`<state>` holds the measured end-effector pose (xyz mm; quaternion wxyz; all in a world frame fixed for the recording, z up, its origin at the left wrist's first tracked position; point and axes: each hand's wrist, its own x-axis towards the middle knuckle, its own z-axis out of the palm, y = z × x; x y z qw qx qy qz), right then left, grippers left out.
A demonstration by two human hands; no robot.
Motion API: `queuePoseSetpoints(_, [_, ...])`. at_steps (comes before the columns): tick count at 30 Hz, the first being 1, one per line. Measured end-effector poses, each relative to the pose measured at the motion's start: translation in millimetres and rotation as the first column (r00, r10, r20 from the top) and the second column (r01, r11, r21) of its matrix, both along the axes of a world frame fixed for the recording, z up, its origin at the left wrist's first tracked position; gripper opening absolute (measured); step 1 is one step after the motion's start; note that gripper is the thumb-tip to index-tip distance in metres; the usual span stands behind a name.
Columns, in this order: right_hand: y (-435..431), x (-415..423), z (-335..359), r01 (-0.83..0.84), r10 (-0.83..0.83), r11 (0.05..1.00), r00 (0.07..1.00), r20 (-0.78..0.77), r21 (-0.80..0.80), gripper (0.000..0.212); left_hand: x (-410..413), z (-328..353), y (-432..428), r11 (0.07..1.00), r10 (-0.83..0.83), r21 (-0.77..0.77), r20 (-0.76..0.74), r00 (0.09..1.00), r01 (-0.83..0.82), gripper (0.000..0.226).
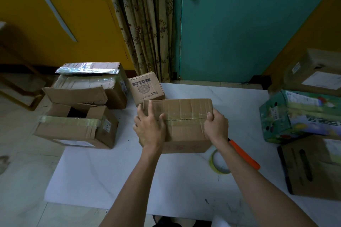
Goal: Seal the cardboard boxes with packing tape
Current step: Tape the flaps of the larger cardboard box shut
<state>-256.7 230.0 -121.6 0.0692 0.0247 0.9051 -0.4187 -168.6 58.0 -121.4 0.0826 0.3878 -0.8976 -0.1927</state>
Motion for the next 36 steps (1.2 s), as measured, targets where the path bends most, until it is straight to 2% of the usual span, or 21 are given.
queuePoseSetpoints(2, [-1.2,2.2,0.4,0.008,-0.008,1.000,1.000,-0.005,0.007,0.034,-2.5,3.9,4.9,1.000,0.013,0.011,0.018,1.000,-0.013,0.070])
queuePoseSetpoints(4, [-4.5,2.6,-0.5,-0.007,0.007,1.000,1.000,-0.008,-0.003,0.022,-7.8,5.3,14.1,0.998,0.027,0.051,0.103,0.994,-0.032,0.090])
queuePoseSetpoints(6, [-8.7,3.2,-1.0,-0.025,0.025,0.999,1.000,0.010,0.026,0.035,-15.4,5.1,19.9,0.995,0.028,0.089,0.211,0.977,-0.048,0.117])
queuePoseSetpoints(8, [-10.5,1.0,-2.2,-0.008,0.008,0.999,1.000,0.002,0.036,0.038,-22.7,4.9,20.9,0.994,0.022,0.102,0.262,0.965,-0.050,0.127])
queuePoseSetpoints(11, [-8.8,-1.3,-4.2,0.019,-0.016,0.998,0.999,-0.048,0.060,0.031,-21.1,5.4,16.4,0.994,0.035,0.090,0.213,0.976,-0.055,0.115])
queuePoseSetpoints(16, [-9.4,-0.5,0.9,0.032,-0.026,0.994,0.998,-0.059,0.103,0.028,-4.5,-1.4,-2.9,1.000,0.002,0.019,0.026,1.000,-0.003,0.078])
queuePoseSetpoints(19, [-9.5,1.8,2.0,-0.020,0.024,0.991,0.999,-0.026,0.129,0.032,-0.5,-1.0,-8.7,1.000,-0.021,0.008,-0.070,0.997,0.021,0.067])
queuePoseSetpoints(20, [-9.2,2.4,2.2,-0.050,0.049,0.991,0.999,0.012,0.126,0.037,1.0,0.1,-9.5,0.999,-0.027,0.031,-0.093,0.995,0.030,0.070])
queuePoseSetpoints(22, [-8.6,5.4,4.8,-0.113,0.100,0.982,0.991,0.091,0.151,0.070,5.1,1.4,-8.6,0.990,-0.022,0.137,-0.076,0.997,0.032,0.092])
queuePoseSetpoints(24, [-11.0,8.7,9.3,-0.148,0.123,0.964,0.985,0.125,0.220,0.102,6.9,3.2,-3.0,0.983,-0.007,0.185,0.088,0.996,-0.010,0.122])
queuePoseSetpoints(26, [-15.1,10.1,11.6,-0.169,0.135,0.940,0.982,0.130,0.297,0.118,4.2,5.1,4.6,0.988,-0.011,0.150,0.254,0.967,-0.028,0.132])
queuePoseSetpoints(27, [-16.3,9.0,12.0,-0.169,0.134,0.935,0.983,0.128,0.311,0.120,0.7,6.6,8.0,0.990,-0.017,0.140,0.285,0.958,-0.024,0.133])
queuePoseSetpoints(29, [-17.1,4.6,9.0,-0.162,0.127,0.938,0.983,0.129,0.305,0.114,-4.7,9.3,12.3,0.991,-0.011,0.134,0.272,0.962,-0.027,0.131])
queuePoseSetpoints(32, [-16.2,-0.2,8.4,-0.144,0.121,0.965,0.986,0.118,0.219,0.088,-2.9,5.9,3.4,0.990,0.019,0.133,0.135,0.991,-0.038,0.116])
queuePoseSetpoints(34, [-12.1,-1.1,6.9,-0.150,0.135,0.980,0.984,0.118,0.133,0.071,5.8,-1.6,-8.3,0.983,0.019,0.185,-0.035,0.999,-0.012,0.104])
queuePoseSetpoints(36, [-4.9,-0.6,6.8,-0.166,0.156,0.983,0.981,0.115,0.082,0.048,18.6,-6.4,-19.3,0.959,0.051,0.282,-0.239,0.970,0.019,0.089])
